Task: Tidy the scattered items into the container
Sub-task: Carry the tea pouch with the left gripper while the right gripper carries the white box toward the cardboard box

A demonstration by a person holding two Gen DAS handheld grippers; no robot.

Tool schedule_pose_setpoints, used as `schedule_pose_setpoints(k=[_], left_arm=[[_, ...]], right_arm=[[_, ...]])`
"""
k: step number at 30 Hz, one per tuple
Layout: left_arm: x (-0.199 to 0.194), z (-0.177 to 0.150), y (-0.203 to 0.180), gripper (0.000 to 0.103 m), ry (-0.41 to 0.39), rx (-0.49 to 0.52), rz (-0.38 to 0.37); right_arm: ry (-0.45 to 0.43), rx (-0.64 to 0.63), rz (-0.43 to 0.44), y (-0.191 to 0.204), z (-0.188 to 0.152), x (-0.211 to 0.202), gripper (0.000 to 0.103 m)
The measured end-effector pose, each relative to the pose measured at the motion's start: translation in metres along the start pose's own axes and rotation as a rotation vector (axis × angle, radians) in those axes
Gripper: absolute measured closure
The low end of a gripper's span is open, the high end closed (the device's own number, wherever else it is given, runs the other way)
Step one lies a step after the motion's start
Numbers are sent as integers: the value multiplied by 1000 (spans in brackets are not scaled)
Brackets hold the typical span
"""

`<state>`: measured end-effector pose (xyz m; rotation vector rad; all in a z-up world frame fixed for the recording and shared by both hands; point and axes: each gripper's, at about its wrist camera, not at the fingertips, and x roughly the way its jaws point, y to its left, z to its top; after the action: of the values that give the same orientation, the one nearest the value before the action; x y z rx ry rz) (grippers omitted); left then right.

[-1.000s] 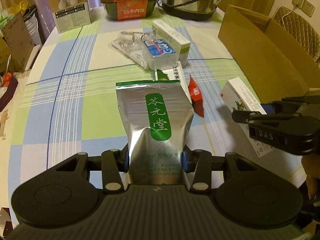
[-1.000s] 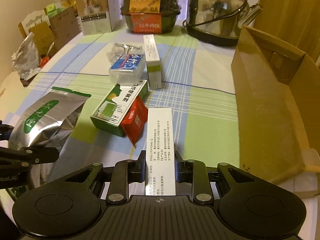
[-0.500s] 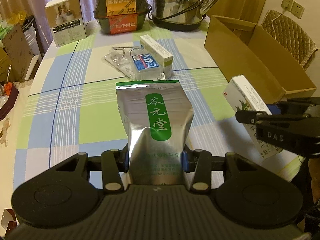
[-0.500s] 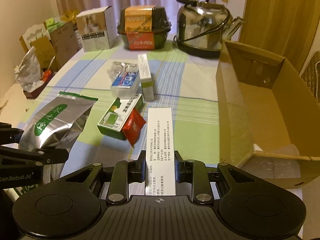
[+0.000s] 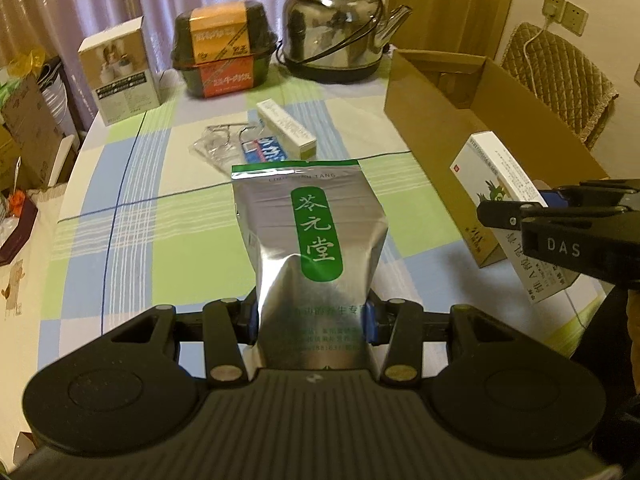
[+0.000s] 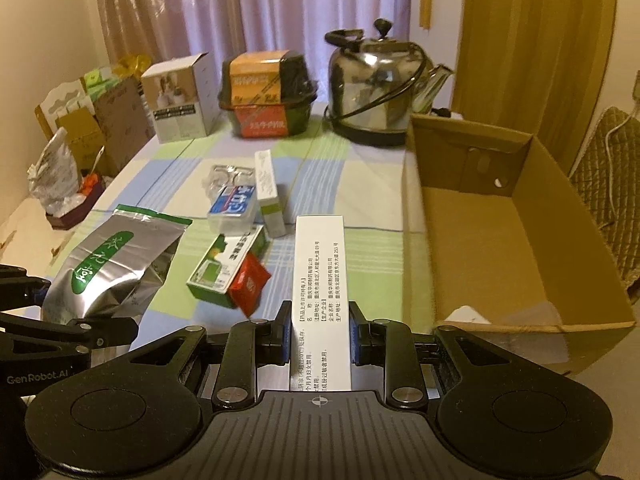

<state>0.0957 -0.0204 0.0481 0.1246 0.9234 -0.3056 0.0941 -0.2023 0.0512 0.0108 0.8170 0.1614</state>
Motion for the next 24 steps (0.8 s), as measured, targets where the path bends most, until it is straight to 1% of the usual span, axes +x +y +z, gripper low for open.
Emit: schedule_pose_setpoints(k=[13,18,24], left_arm=[[0,26,-49,63,-26,46,-67],[4,39,-71,63,-43,79,-96],[12,59,-96,63,-62,90,-140]], right_arm=[[-58,52,-66,-47,8,-36,74],[-80,81,-100,-73,11,-43,74],[-97,108,-143,-106,17,-48,74]])
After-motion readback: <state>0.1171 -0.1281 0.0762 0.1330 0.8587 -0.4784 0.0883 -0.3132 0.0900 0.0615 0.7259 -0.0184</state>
